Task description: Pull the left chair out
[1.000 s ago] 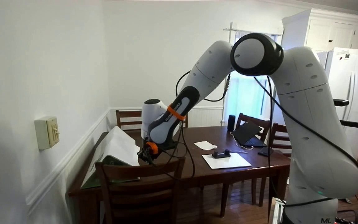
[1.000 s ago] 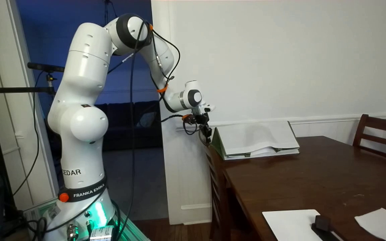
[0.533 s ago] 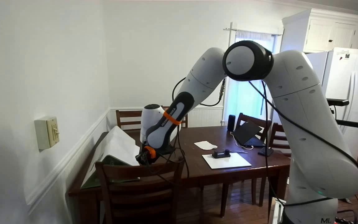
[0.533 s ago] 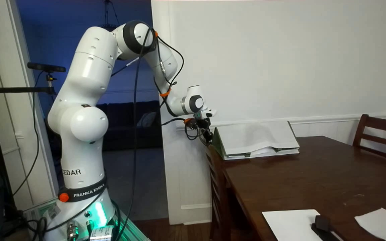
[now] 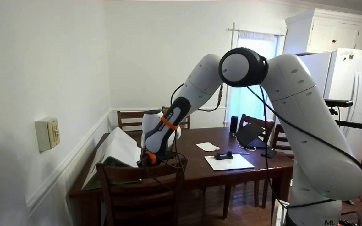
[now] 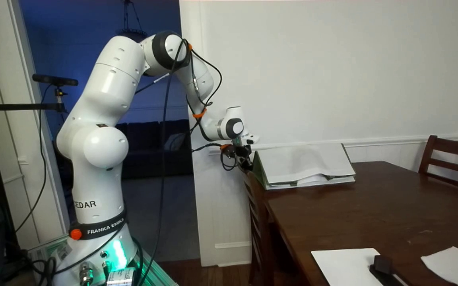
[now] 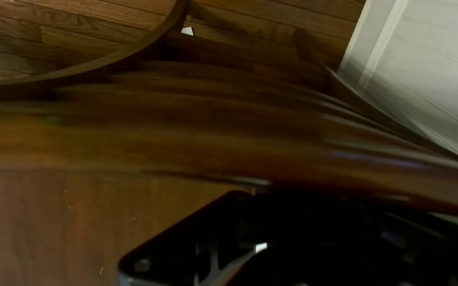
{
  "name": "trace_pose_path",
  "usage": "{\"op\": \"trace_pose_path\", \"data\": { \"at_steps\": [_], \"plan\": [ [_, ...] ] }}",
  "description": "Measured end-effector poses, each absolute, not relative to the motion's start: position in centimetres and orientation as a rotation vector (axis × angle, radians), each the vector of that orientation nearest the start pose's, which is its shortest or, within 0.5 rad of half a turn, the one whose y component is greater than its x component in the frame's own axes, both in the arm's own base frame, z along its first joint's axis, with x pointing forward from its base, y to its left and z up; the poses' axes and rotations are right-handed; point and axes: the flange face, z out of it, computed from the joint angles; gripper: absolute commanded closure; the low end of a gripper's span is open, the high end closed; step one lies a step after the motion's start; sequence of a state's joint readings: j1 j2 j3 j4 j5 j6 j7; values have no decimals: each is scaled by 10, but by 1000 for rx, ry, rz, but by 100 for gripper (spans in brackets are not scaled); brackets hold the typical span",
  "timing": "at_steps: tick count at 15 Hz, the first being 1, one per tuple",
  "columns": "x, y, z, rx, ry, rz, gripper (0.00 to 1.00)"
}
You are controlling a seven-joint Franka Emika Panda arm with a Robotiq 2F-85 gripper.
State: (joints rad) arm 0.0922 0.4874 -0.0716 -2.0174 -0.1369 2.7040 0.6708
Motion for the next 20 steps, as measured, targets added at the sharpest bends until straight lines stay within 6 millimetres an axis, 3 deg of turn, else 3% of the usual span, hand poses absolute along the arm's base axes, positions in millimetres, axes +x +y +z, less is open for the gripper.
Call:
{"op": "trace_pose_path", "data": {
  "at_steps": [11, 20],
  "plan": [
    [632, 12, 224, -2994, 767, -189, 99],
    [622, 47, 219, -2998, 641, -45, 99]
  ]
}}
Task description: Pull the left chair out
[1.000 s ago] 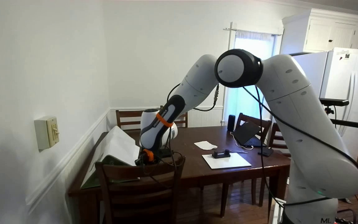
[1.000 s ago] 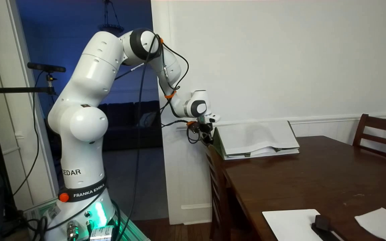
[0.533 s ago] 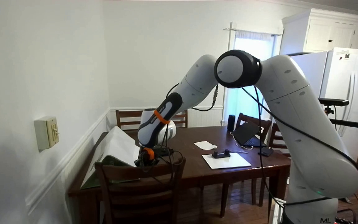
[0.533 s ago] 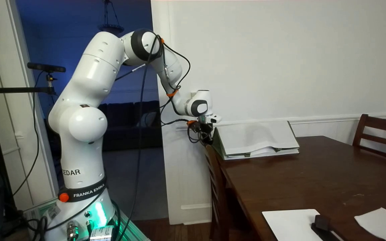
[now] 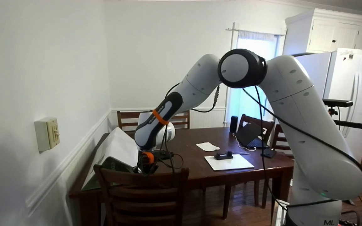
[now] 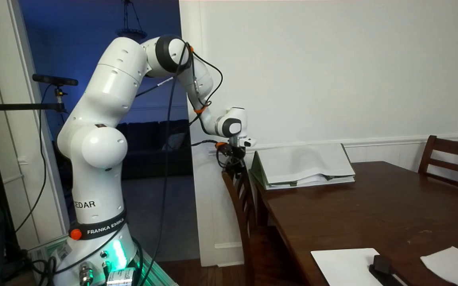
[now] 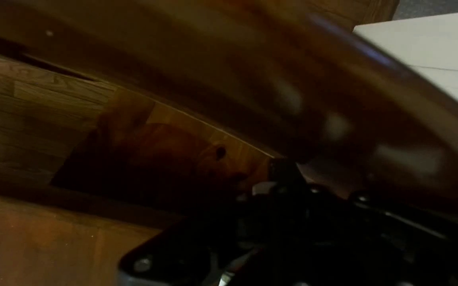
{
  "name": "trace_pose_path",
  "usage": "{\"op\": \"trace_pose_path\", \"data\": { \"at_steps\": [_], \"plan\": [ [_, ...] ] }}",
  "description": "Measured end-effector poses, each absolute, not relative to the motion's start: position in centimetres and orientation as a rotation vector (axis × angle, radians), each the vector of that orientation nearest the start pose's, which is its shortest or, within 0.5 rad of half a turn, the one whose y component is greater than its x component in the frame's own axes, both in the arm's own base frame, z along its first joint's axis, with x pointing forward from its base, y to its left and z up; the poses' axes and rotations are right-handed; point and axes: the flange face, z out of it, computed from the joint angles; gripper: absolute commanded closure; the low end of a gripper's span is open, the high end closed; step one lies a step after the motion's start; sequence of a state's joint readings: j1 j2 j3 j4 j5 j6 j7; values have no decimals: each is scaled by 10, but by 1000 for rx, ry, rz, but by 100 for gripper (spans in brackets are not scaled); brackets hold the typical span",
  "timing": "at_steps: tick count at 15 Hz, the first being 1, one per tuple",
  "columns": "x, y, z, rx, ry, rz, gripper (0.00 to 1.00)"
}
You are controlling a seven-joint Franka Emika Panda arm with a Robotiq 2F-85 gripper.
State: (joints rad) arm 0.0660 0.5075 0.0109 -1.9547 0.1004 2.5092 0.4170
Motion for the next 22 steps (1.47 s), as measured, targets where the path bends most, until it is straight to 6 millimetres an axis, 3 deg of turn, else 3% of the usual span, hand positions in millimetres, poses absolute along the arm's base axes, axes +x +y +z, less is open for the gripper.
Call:
{"op": "trace_pose_path", "data": {
  "at_steps": [5, 13, 18, 22],
  "plan": [
    [619, 62, 217, -2992, 601, -34, 99],
    [642, 93, 232, -2877, 698, -405, 99],
    [651, 108, 241, -2835, 774, -431, 99],
    [656, 107, 243, -2839, 790, -379, 99]
  ]
}}
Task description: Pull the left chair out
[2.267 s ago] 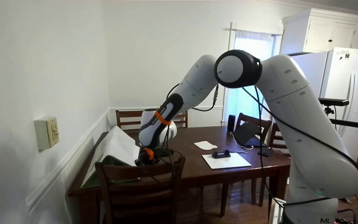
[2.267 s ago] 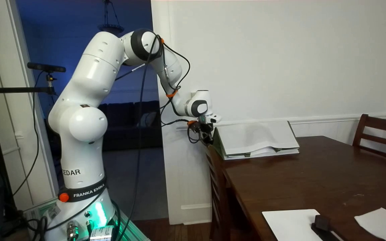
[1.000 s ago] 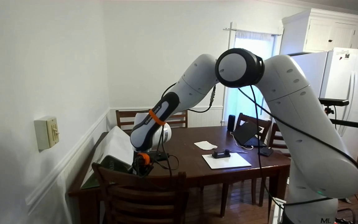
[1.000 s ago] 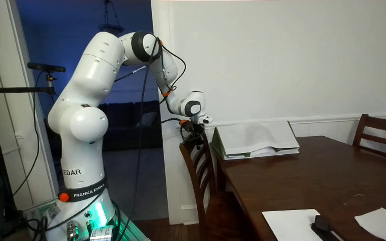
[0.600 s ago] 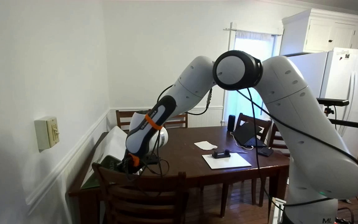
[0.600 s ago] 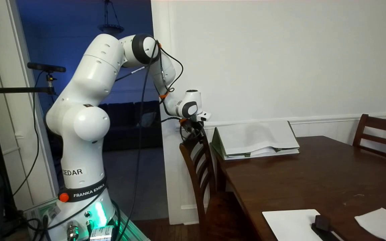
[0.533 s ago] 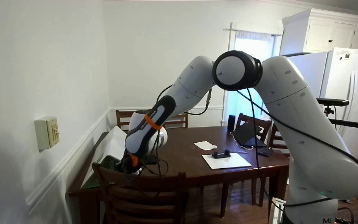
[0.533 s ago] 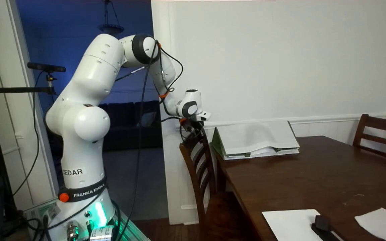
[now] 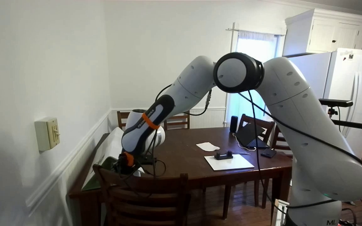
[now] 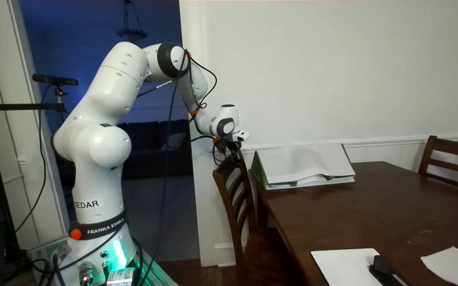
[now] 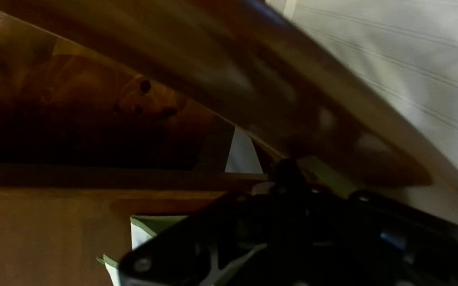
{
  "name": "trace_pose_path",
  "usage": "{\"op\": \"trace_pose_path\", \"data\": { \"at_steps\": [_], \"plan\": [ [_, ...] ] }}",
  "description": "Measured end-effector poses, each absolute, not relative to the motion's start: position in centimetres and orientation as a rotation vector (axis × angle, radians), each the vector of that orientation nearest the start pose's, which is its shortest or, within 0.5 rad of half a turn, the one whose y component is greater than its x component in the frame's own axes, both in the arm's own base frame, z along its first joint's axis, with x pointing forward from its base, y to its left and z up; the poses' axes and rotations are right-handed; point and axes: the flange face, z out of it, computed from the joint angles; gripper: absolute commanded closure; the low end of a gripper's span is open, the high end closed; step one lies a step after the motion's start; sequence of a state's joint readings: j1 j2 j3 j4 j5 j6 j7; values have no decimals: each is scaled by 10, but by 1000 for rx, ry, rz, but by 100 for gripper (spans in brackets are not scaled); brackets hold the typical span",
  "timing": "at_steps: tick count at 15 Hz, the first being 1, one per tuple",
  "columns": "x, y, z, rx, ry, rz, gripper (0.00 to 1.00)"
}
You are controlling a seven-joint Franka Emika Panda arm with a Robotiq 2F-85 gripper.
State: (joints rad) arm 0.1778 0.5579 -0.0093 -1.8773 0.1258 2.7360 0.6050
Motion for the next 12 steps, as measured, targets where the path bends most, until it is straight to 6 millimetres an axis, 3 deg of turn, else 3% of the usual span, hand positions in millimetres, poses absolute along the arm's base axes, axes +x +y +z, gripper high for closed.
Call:
{"op": "trace_pose_path", "data": {
  "at_steps": [6, 12],
  "plan": [
    [663, 108, 244, -2852, 744, -252, 99],
    [653, 129, 241, -2891, 632, -78, 99]
  ]
}}
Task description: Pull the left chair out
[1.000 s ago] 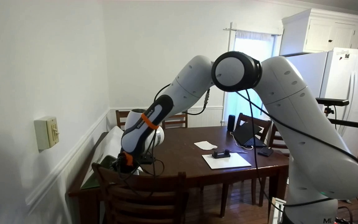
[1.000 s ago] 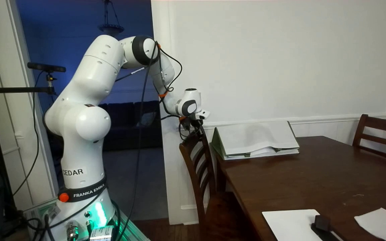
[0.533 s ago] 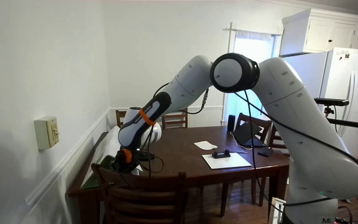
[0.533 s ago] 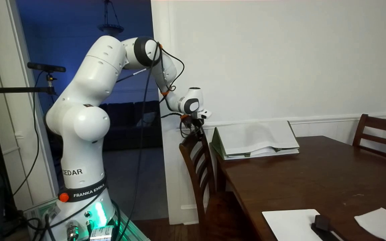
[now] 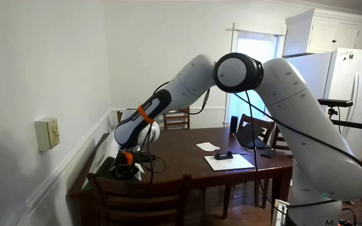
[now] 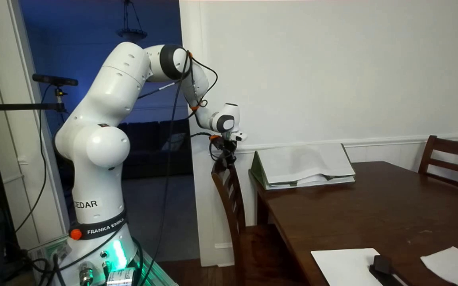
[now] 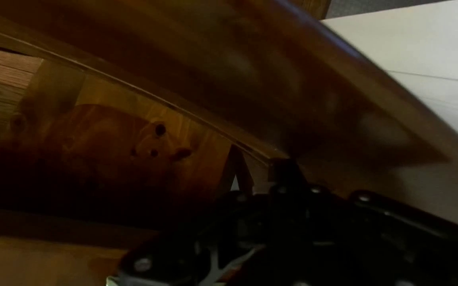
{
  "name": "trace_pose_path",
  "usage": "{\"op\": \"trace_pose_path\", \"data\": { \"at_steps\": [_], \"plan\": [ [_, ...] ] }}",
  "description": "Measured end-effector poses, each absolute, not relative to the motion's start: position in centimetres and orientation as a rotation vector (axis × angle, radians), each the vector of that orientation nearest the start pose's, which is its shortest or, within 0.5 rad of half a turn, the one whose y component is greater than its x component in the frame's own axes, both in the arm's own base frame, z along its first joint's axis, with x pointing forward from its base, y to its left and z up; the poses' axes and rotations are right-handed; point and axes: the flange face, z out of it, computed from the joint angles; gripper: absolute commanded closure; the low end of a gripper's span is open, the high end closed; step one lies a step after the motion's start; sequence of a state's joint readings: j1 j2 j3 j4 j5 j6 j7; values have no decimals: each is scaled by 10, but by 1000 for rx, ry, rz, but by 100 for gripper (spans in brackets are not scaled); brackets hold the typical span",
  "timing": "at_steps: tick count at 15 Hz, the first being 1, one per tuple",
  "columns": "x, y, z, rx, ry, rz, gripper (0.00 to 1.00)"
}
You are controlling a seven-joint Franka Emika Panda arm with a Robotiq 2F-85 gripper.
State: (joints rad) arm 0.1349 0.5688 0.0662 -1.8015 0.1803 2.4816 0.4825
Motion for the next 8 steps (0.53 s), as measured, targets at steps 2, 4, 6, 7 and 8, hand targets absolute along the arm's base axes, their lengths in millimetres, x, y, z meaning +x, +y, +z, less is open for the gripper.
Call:
{"op": "trace_pose_path", "data": {
  "at_steps": [2, 4, 6, 7, 8],
  "plan": [
    [650, 133, 238, -2900, 622, -30, 100],
    [647, 134, 235, -2907, 618, 5, 99],
    [646, 134, 234, -2909, 624, 18, 99],
    [645, 133, 233, -2907, 635, 26, 99],
    [645, 131, 233, -2904, 647, 37, 99]
  ]
}}
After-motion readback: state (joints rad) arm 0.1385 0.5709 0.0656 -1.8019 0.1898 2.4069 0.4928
